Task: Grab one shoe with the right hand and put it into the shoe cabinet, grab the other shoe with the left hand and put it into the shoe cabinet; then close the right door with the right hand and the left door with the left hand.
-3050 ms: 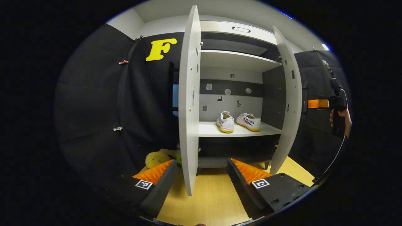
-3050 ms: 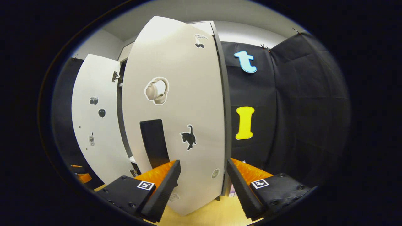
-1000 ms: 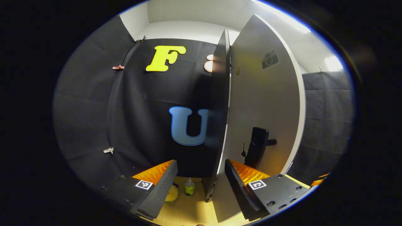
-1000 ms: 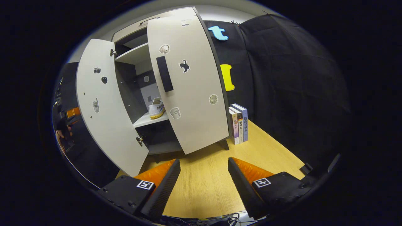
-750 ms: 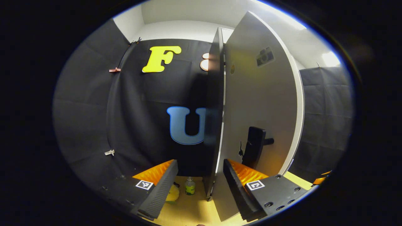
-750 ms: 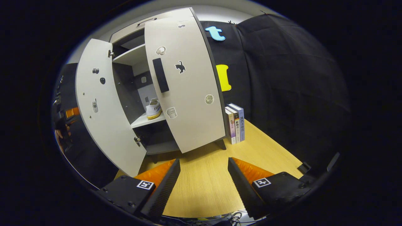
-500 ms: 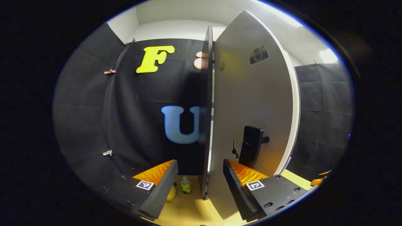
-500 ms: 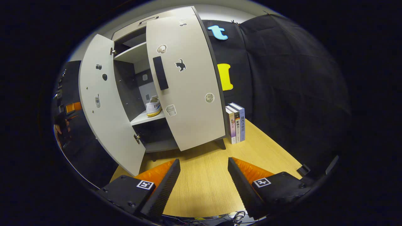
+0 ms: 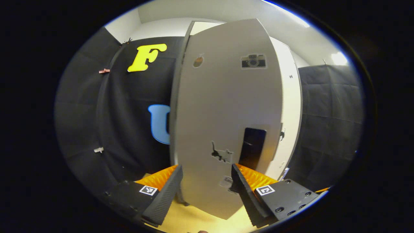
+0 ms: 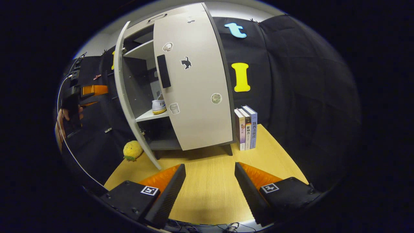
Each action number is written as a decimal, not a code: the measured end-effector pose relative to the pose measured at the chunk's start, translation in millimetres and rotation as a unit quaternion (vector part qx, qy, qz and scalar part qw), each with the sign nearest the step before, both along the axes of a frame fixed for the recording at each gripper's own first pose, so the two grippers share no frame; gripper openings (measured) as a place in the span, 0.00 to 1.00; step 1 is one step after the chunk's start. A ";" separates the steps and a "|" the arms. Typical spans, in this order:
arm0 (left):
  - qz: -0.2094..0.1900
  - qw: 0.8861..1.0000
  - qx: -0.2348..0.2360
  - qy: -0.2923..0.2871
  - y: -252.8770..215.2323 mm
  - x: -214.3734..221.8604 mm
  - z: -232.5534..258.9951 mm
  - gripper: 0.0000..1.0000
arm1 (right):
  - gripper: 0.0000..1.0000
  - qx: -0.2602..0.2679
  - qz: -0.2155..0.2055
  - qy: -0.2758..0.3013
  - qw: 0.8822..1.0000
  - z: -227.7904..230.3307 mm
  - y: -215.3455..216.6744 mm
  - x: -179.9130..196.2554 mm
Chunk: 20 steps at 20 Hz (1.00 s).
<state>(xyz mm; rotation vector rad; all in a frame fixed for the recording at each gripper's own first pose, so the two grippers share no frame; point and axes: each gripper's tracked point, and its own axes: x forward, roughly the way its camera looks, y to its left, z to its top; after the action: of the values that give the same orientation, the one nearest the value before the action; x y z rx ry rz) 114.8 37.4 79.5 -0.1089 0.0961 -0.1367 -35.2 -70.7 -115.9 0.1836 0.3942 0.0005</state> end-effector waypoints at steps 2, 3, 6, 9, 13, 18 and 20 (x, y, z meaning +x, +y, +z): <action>0.010 1.000 0.001 -0.012 -21.0 -6.1 4.9 0.95 | 0.99 0.002 0.018 -0.004 1.000 2.1 -9.7 9.1; 0.021 1.000 0.008 -0.015 -27.5 -11.5 2.8 0.96 | 0.98 -0.003 0.026 -0.006 1.000 2.2 -15.9 13.4; 0.053 0.998 0.017 -0.017 -44.5 -34.1 -18.1 0.94 | 0.98 -0.008 0.050 -0.011 0.999 1.2 -31.8 26.7; 0.082 0.996 0.022 -0.013 -56.0 -64.1 -39.5 0.94 | 0.98 -0.010 0.072 -0.026 0.997 8.7 -39.8 39.8; 0.098 0.995 0.022 -0.017 -67.7 -98.1 -54.1 0.95 | 0.98 -0.024 0.088 -0.061 0.994 37.5 -37.6 54.3; 0.116 0.991 0.024 -0.056 -57.8 -136.9 -34.3 0.95 | 0.98 -0.024 0.072 -0.131 0.989 90.8 -23.8 54.1; 0.126 0.990 0.036 -0.060 -49.8 -151.3 -36.6 0.95 | 0.98 -0.022 0.054 -0.153 0.987 107.1 -21.0 42.2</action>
<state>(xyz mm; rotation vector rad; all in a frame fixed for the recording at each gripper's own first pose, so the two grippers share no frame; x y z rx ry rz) -36.4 -12.4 42.9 -0.0405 -0.0336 0.1129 7.0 -91.7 -8.7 0.1151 0.0976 0.1258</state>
